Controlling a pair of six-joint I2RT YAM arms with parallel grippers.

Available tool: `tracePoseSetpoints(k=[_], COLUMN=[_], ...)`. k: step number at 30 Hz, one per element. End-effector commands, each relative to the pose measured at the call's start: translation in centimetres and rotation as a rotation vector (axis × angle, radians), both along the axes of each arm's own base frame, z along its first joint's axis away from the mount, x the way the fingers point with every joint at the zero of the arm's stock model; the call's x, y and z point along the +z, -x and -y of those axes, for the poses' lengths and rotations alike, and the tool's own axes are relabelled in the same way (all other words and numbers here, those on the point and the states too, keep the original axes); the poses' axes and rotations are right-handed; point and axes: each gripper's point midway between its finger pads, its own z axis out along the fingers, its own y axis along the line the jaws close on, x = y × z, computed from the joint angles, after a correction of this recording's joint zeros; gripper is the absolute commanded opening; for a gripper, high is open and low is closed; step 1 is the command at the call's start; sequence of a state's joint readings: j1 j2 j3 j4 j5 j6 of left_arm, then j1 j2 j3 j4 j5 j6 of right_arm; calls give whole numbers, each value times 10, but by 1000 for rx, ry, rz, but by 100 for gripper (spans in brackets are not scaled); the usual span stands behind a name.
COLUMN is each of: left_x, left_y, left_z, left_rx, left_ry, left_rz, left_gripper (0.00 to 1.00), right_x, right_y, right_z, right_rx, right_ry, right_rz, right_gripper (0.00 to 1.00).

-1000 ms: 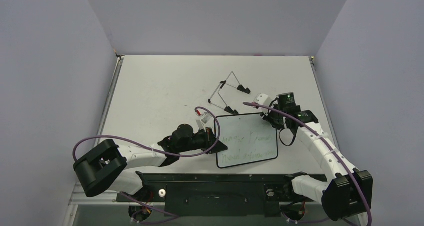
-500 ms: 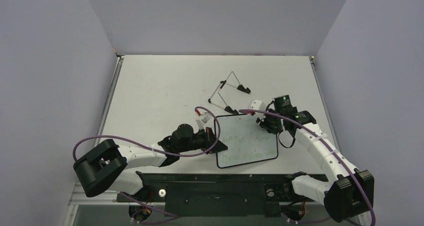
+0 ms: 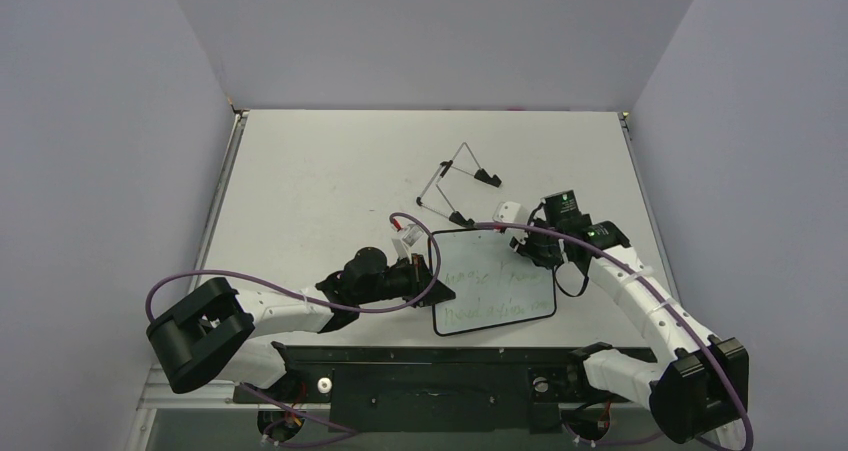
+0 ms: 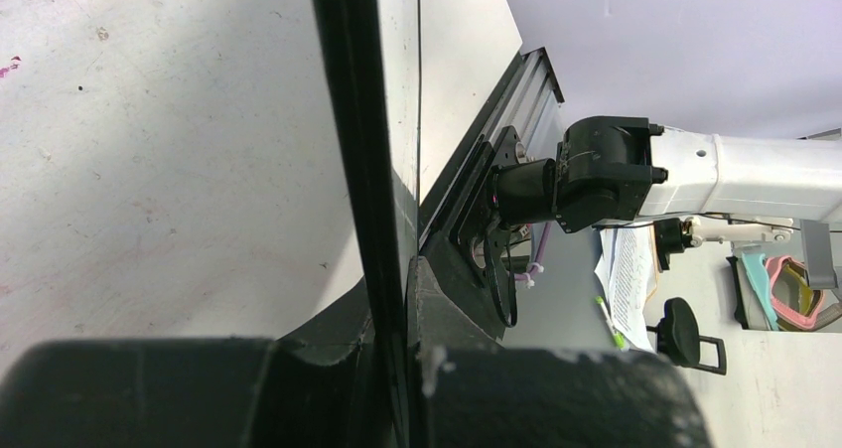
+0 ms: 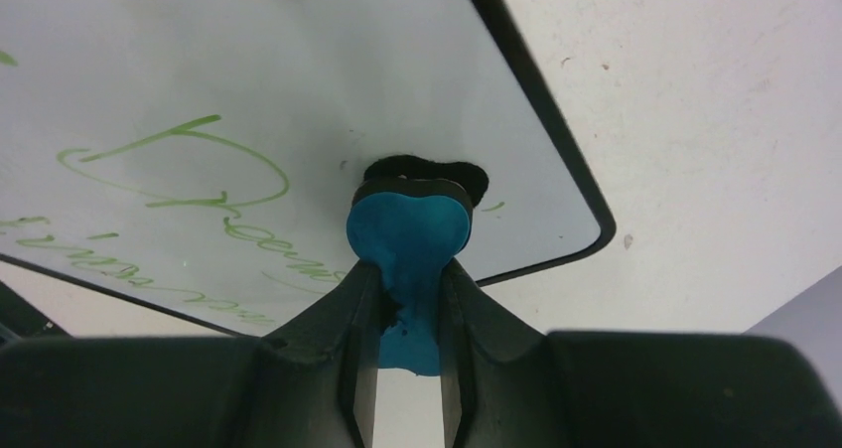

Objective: Erase the whiteboard

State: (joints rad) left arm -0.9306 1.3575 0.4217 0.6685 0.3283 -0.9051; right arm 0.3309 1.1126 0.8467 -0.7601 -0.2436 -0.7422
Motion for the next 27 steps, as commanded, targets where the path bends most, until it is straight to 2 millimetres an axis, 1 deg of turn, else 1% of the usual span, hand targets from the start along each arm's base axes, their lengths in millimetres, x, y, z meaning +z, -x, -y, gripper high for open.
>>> tracePoseSetpoints(k=[1,3,5,8,9,11,12,13,14,15,16,17,19,21,22,23,24,26,27], left_x=[33,32,33,32,32,33,33,33,33,33,33,33,33,33,33,33,33,32,32], left_y=[-1,-2,-2,-2,-2,-2,-2,-2,-2,-2,-2,-3,-2,-3,-3,-2,-2,-2,-2], left_z=[9,9,9,9,9,9,9,9,8,8,8,8,8,8,8,8,8,8,8], left_rx=[-37,-36,-37,-38,-35,-32,-31,-31,-31,-31,-30,-28,-28,-29,-29,-31,-30,-30,-30], left_ry=[73,72,73,73,72,74,74,74,75,74,73,74,74,74,74,73,73,72,73], left_rz=[102,104,104,104,104,107,107,107,107,107,107,107,108,108,108,107,108,107,107], left_gripper=[0,0,0,0,0,0,0,0,0,0,0,0,0,0,0,0,0,0,0], right_x=[14,13,9,6,4,5,6,10,11,16,17,17,14,9,7,3,-2,-5,-4], right_y=[-28,-29,-21,-4,4,7,5,-5,-12,-23,-28,-32,-32,-24,-19,-7,6,21,24], right_z=[13,21,19,4,-5,-15,-17,-15,-7,-2,5,12,21,23,16,15,7,-3,-5], right_rx=[-149,-177,-130,-10,52,93,91,40,-36,-78,-135,-169,-198,-159,-99,-60,16,101,120], right_ry=[-4,8,9,-26,-44,-56,-56,-50,-25,-26,-13,-10,12,28,16,20,5,-10,-15], right_rz=[117,111,81,19,-9,-7,2,42,67,109,124,136,131,94,72,24,-27,-66,-64], right_gripper=[0,0,0,0,0,0,0,0,0,0,0,0,0,0,0,0,0,0,0])
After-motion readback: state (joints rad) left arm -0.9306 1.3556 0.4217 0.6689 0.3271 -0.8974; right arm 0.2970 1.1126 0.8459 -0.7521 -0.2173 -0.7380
